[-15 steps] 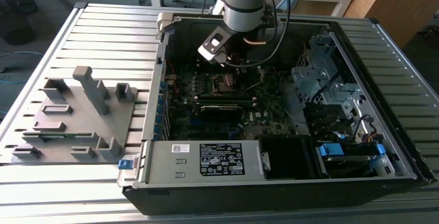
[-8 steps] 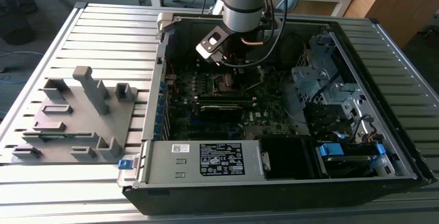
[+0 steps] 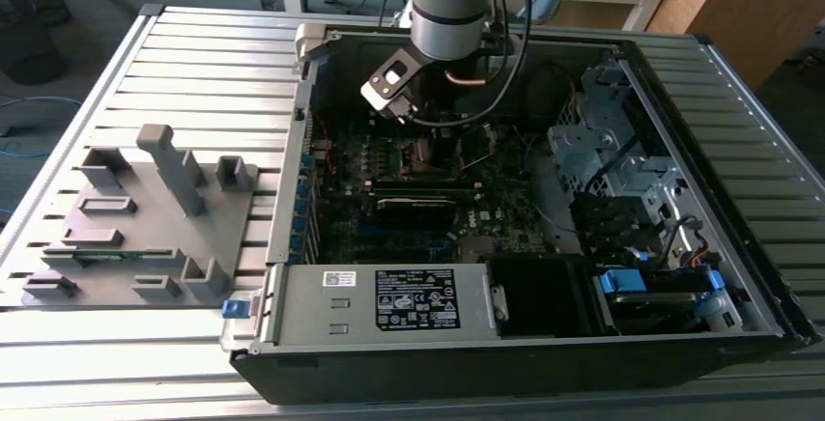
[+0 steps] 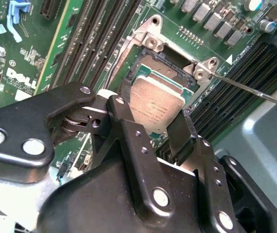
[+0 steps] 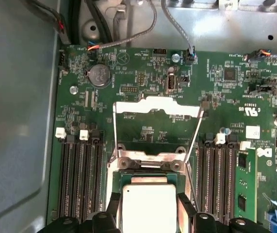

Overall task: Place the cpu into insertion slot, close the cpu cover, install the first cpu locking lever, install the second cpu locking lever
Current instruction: 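Place the cpu into insertion slot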

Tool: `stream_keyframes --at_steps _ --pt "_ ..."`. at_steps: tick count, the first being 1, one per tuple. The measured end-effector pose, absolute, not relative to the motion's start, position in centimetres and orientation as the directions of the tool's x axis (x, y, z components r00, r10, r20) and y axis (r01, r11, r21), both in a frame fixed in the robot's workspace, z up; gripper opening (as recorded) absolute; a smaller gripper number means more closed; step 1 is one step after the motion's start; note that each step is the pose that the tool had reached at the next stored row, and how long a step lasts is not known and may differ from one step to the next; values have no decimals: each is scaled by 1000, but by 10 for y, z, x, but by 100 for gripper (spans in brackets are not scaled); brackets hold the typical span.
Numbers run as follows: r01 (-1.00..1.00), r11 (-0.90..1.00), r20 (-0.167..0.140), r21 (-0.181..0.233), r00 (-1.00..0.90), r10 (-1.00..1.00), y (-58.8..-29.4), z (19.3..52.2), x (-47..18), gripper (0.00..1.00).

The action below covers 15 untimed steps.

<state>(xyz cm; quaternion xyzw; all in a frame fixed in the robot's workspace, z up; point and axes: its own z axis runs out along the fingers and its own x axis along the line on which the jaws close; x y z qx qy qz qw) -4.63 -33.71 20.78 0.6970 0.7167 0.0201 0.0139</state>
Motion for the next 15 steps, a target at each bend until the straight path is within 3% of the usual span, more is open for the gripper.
stream_keyframes --at_steps 15 --pt "999 16 8 48 -16 1000 -335 200 -51 54"
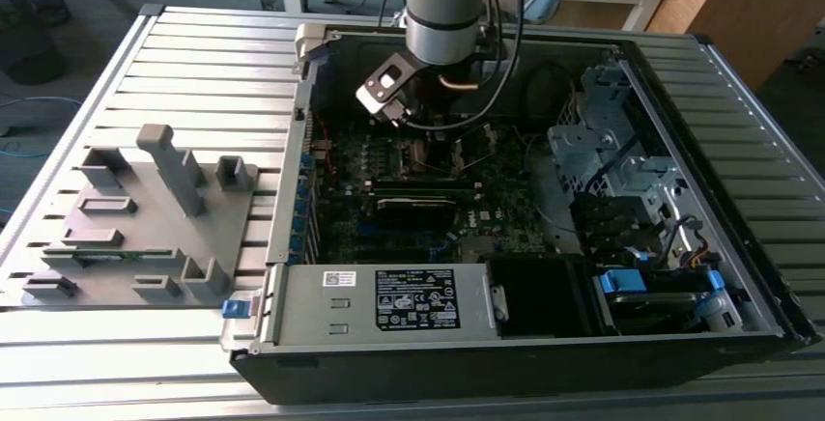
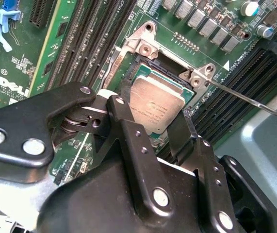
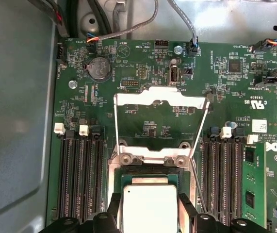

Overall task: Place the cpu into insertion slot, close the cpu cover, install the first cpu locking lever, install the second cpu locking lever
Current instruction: 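Place the cpu into insertion slot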

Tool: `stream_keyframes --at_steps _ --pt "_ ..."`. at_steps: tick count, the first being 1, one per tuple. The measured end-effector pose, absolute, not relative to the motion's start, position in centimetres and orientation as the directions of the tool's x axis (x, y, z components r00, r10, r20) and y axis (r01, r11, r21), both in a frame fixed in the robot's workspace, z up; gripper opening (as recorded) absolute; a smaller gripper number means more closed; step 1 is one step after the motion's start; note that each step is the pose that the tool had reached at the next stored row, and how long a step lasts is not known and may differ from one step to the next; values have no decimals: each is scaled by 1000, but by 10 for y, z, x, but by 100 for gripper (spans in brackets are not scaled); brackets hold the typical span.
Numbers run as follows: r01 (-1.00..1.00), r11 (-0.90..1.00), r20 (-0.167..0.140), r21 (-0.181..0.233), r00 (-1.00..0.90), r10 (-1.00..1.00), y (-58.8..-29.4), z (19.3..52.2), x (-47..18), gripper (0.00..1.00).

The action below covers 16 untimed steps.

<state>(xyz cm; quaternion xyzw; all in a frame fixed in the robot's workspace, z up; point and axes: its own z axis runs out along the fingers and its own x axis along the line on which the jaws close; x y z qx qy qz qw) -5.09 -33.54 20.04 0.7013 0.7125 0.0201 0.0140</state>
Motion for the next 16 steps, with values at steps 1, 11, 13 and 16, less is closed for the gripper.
stream_keyframes --at_steps 1,11,13,16 --pt "999 15 8 48 -16 1000 -335 200 -51 54" --pt "999 11 8 48 -12 1000 -335 196 -51 54" --pt "999 10 8 48 -11 1000 -336 196 -51 54" --pt "999 9 8 48 -10 1000 -336 196 -51 54"
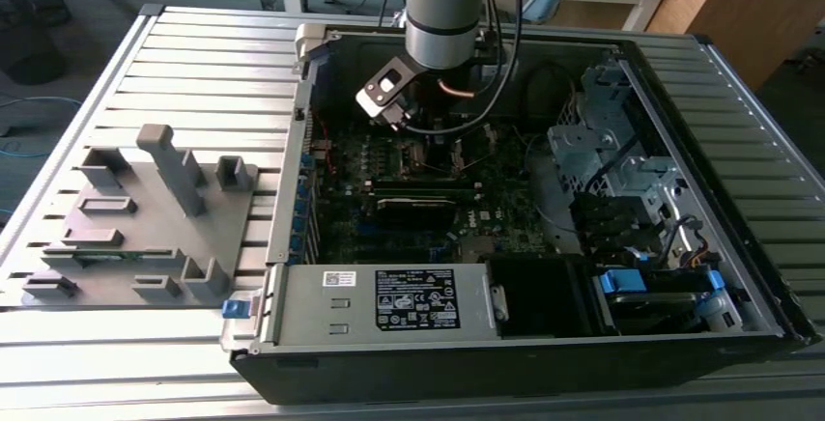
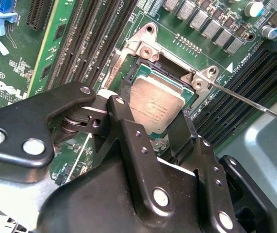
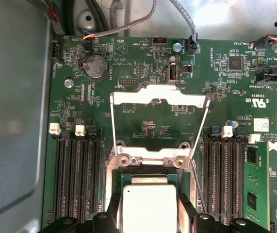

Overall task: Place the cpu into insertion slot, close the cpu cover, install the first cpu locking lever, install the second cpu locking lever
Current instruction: 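Place the cpu into insertion slot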

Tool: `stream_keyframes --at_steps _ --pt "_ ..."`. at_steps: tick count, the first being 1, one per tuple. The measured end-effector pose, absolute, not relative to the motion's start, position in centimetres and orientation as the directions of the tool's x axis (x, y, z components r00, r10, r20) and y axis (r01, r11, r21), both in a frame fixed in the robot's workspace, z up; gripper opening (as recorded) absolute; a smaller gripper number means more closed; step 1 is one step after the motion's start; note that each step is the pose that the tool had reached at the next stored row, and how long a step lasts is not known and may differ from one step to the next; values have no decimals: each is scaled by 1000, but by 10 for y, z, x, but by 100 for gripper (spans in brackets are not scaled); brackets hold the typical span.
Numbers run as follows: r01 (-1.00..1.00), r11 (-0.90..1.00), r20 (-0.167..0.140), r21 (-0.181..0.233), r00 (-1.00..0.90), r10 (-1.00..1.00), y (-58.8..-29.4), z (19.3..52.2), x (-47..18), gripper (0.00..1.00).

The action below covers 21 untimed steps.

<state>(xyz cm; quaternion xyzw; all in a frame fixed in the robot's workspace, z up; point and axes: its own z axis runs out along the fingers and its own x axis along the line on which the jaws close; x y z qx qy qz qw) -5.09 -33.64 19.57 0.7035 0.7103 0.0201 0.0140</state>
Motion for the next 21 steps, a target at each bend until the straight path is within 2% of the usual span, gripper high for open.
stream_keyframes --at_steps 21 --pt "999 3 8 48 -4 1000 -337 193 -49 54"
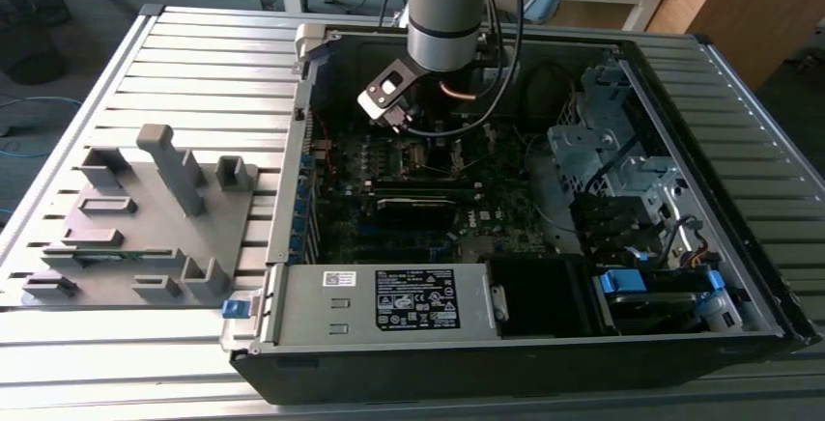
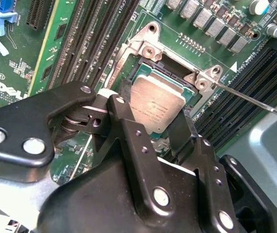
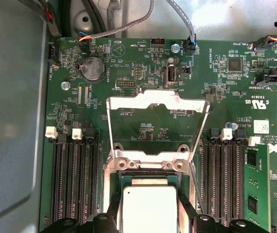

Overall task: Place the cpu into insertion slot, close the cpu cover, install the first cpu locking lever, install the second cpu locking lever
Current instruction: 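Place the cpu into insertion slot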

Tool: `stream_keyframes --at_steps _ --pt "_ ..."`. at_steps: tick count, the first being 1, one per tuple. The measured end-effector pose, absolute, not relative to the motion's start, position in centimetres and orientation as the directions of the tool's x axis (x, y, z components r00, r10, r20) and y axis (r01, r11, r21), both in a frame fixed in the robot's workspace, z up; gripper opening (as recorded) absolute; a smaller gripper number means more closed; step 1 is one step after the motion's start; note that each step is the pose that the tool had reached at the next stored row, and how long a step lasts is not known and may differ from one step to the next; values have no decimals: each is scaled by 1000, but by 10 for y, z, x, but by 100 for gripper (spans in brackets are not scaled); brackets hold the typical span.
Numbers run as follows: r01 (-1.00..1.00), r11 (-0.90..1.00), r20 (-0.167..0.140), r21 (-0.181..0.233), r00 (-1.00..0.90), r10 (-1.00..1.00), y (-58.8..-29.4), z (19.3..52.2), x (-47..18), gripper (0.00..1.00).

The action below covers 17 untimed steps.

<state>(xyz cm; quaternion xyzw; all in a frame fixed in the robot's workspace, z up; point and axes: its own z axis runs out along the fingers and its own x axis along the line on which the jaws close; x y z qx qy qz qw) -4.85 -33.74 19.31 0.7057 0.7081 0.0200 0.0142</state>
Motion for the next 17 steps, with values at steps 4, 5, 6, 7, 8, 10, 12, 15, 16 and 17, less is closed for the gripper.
stream_keyframes --at_steps 4,5,6,7,8,10,12,15,16,17 --pt "999 3 8 49 -4 1000 -337 193 -48 54" --pt "999 3 8 49 -4 1000 -337 193 -48 54" --pt "999 3 8 48 -4 1000 -337 193 -48 54" --pt "999 3 8 48 -4 1000 -337 194 -49 54" --pt "999 3 8 48 -4 1000 -338 194 -49 54" --pt "999 3 8 48 -4 1000 -338 194 -49 54" --pt "999 3 8 48 -4 1000 -338 194 -49 54" --pt "999 3 8 49 -4 1000 -338 193 -51 54" --pt "999 3 8 49 -4 1000 -338 193 -51 54" --pt "999 3 8 49 -4 1000 -338 193 -51 54"
